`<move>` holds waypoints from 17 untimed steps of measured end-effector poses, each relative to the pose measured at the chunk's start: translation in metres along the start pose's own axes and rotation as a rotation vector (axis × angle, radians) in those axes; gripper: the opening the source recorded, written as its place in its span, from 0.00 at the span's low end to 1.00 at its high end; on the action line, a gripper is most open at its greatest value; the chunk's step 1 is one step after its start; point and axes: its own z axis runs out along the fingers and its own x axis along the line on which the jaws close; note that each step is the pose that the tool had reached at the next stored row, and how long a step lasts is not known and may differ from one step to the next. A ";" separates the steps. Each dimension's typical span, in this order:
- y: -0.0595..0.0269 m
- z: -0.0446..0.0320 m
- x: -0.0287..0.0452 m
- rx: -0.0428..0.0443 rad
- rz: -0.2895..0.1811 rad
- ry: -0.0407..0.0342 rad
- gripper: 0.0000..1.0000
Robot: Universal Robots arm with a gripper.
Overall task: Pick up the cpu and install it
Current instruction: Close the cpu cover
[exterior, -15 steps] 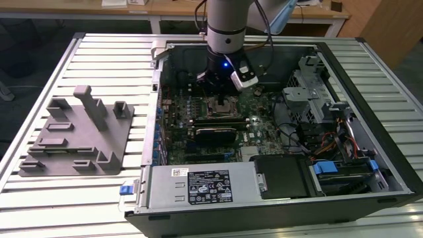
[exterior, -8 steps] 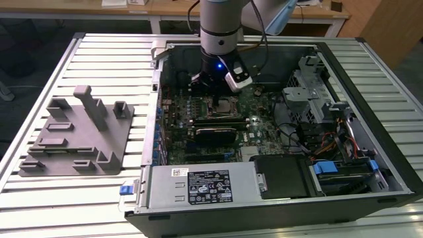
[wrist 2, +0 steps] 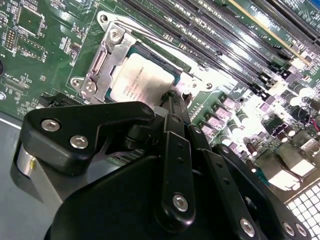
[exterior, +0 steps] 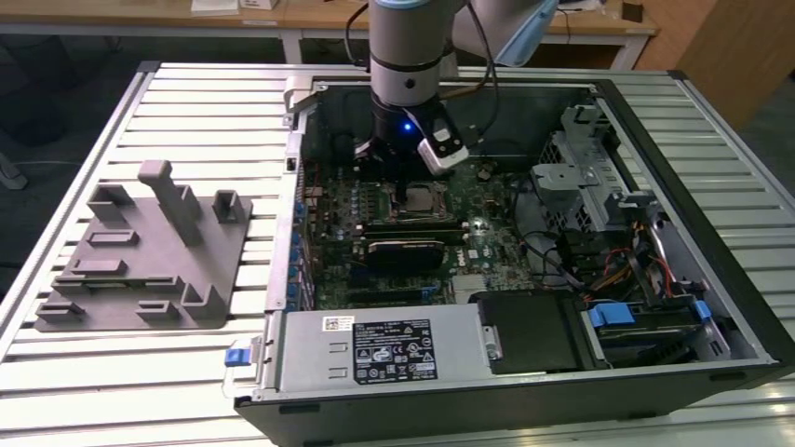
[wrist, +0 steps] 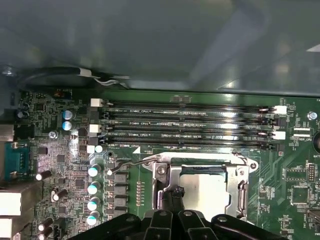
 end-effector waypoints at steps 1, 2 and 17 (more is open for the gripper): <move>0.0000 0.0000 0.0000 0.0000 0.000 0.0000 0.11; 0.0000 0.0000 0.0000 0.0000 0.000 0.0000 0.11; 0.0000 0.0049 0.0013 -0.0001 0.000 -0.0001 0.11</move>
